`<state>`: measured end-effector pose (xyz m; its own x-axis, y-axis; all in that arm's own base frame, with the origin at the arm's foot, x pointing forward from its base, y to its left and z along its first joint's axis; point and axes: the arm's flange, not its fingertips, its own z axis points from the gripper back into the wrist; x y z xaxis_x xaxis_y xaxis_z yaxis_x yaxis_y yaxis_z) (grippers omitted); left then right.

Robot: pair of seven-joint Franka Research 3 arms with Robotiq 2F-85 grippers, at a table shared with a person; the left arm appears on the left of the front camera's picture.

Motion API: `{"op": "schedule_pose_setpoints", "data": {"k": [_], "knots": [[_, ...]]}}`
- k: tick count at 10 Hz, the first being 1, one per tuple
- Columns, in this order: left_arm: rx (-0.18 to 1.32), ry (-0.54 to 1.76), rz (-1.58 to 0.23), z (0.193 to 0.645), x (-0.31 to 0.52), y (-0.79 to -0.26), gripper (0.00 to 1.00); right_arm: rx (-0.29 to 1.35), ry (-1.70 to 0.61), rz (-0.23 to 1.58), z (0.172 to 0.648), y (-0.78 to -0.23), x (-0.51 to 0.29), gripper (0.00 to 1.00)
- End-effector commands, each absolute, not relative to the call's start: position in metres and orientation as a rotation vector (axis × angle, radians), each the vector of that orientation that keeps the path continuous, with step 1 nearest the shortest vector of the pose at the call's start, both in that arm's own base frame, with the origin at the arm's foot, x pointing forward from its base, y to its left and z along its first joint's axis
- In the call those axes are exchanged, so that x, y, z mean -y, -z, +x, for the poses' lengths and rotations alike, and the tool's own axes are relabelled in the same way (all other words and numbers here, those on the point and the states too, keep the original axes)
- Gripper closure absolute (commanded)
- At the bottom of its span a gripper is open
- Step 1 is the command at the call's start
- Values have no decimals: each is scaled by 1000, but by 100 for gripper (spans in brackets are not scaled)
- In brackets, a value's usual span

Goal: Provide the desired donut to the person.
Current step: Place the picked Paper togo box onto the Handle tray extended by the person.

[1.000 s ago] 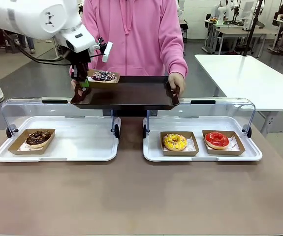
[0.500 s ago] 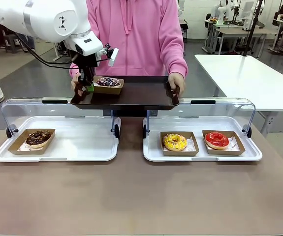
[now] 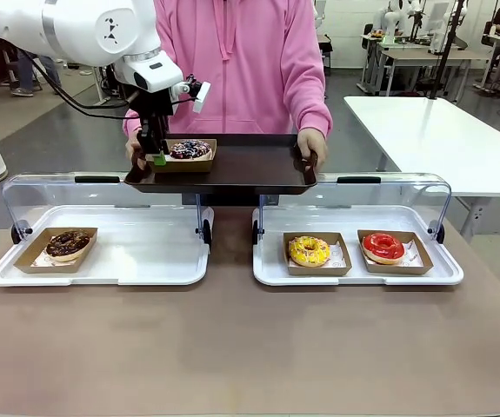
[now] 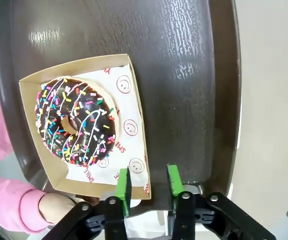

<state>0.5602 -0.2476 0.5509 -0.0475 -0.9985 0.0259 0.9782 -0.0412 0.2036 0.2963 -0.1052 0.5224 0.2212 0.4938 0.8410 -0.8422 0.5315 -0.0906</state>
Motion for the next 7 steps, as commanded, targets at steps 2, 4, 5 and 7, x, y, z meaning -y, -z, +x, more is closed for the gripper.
{"op": "schedule_pose_setpoints", "data": {"k": [2,4,5,7], "knots": [[150,1617,85,563,244,-558,11,989,-970,449,299,-521,105,0],[135,1614,80,563,241,-558,0,989,-970,449,299,-521,105,0],[126,1608,70,562,241,-558,0,989,-970,449,299,-521,105,0],[112,1604,56,562,240,-558,0,989,-970,449,299,-521,105,0]]}}
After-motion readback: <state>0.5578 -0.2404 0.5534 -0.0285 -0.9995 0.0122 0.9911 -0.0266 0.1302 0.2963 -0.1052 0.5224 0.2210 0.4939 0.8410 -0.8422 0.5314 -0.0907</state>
